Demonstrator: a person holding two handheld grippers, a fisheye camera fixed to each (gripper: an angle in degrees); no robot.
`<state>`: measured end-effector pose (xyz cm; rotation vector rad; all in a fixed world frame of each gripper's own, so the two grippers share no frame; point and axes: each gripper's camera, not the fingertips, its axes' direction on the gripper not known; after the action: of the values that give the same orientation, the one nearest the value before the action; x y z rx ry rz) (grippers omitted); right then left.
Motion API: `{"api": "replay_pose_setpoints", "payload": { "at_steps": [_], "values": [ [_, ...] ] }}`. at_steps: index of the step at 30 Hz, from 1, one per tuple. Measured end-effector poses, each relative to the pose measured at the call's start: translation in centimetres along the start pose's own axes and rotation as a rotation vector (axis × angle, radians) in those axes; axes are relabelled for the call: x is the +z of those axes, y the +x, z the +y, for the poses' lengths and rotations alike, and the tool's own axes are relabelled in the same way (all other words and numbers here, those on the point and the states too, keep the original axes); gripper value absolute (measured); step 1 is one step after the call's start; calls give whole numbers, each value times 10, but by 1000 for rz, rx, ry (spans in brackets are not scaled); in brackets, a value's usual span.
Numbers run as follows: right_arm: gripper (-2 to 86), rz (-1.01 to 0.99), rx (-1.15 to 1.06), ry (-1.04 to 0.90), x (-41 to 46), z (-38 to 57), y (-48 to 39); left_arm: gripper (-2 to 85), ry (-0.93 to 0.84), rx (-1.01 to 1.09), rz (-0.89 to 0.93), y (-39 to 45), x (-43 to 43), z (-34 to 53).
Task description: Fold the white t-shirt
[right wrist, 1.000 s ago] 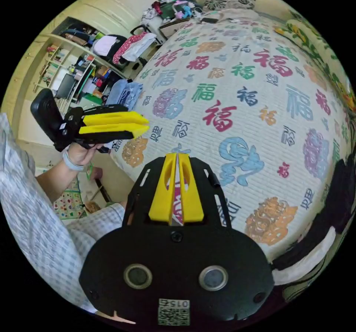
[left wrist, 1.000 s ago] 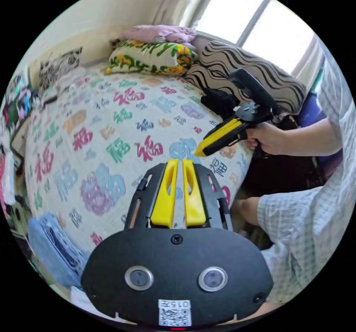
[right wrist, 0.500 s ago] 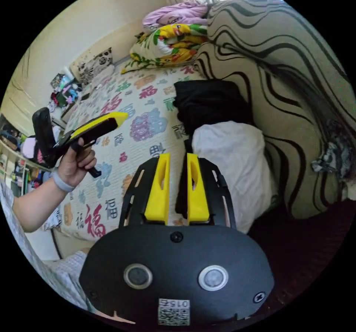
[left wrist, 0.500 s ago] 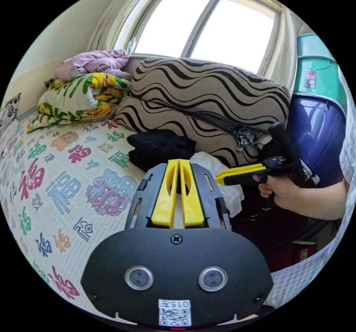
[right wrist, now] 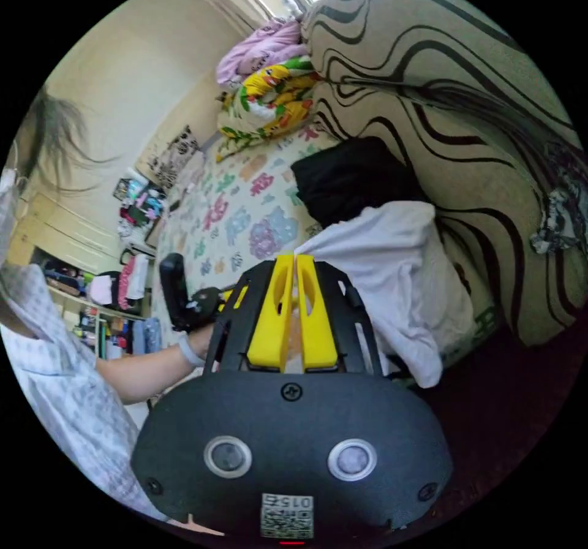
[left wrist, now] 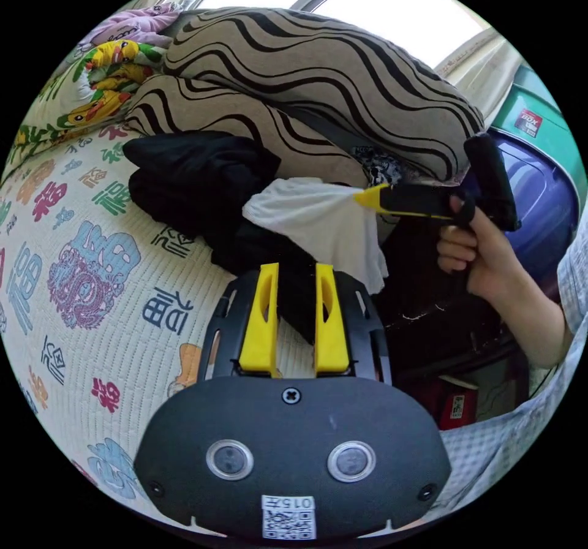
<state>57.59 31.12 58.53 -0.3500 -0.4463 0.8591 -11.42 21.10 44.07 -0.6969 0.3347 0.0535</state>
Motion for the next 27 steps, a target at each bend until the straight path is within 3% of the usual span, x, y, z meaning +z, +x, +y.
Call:
{"api": "replay_pose_setpoints", "payload": {
  "at_steps": [5,7,9,11,15,19,22,25,27],
  "values": [
    [-4,-186,-138,46,17,18,-69,88,168,-89,35,8,-60,39],
    [-4,-426,-194,75,30,32,-105,77,250,-99,-21,6,-99,70],
    [-4,-479,-255,59,47,47,-137,52,341,-113,-32,-2,-133,101],
    [-4,-466,-303,60,66,67,-167,19,410,-147,-39,-15,-172,139],
    [-3,-370,-211,74,108,113,-189,-2,326,-175,-280,-31,-273,245],
    [-4,-337,-112,-134,181,151,-173,-4,342,-159,-420,-31,-356,341],
    [-4,-292,-91,-256,238,172,-163,-3,256,-89,-494,-31,-358,377],
    [-4,-179,-150,-195,262,176,-162,-3,274,-106,-582,-43,-359,404],
    [-3,-236,-226,-175,271,170,-168,-4,340,-145,-599,-57,-373,416]
  ]
}}
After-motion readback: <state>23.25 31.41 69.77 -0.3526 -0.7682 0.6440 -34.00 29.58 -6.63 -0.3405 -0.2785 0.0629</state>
